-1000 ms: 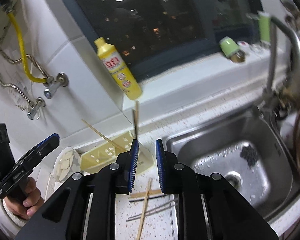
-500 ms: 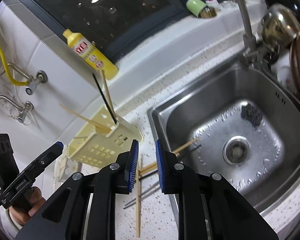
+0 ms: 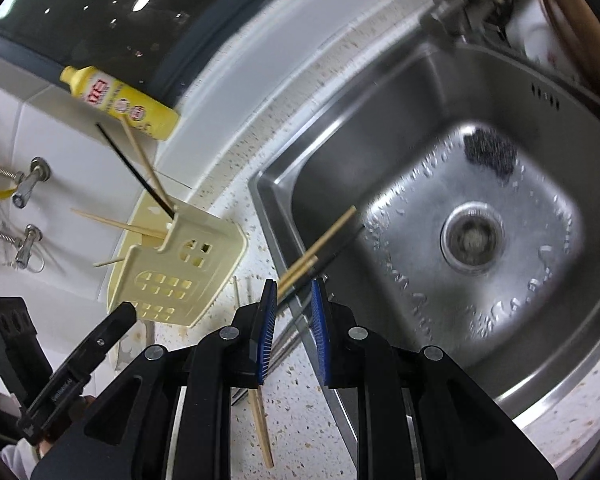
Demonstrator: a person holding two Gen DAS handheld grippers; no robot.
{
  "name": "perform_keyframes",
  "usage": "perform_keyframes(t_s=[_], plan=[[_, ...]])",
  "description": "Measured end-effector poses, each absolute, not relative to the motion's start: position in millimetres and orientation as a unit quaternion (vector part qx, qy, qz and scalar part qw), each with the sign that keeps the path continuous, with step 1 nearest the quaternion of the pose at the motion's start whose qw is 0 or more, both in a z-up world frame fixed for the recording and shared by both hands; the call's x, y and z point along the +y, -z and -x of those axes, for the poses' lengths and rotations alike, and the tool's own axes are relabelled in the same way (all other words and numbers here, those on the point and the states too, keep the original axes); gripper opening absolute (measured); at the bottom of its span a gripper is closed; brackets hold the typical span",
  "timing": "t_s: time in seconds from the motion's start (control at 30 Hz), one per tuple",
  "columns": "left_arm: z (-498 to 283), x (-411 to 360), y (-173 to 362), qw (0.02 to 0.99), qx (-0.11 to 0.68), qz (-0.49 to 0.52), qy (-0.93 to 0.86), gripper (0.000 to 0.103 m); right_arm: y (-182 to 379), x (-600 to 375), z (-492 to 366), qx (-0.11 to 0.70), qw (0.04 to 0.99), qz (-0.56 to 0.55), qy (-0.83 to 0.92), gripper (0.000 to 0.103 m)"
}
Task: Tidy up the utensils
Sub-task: 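Return the left tool to the pile and grasp a chopstick while the right tool grasps another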
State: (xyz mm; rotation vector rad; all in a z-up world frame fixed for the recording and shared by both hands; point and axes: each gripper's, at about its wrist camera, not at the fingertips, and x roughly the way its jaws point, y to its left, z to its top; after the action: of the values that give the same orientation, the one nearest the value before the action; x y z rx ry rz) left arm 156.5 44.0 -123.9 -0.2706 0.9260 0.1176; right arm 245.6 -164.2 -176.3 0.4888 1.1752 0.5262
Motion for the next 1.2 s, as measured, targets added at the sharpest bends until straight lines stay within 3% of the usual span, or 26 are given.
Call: perform_keyframes(t_s=[0.47, 0.97, 1.2], plan=[[-185, 47, 186, 0.861, 0.48, 0.122, -0.112, 0.049, 237, -157, -258, 0.586, 0.724, -0.283, -0.228, 0.016], [-213, 55, 217, 0.847, 0.504, 0.126, -0.115, 0.047, 270, -154, -266, 0.601, 0.686, -0.337, -0.235, 0.016], [-222, 58, 226, 0.839, 0.515, 0.133, -0.118, 0.028, 274, -149, -270, 0.599, 0.681, -0.343, -0.246, 0.013]])
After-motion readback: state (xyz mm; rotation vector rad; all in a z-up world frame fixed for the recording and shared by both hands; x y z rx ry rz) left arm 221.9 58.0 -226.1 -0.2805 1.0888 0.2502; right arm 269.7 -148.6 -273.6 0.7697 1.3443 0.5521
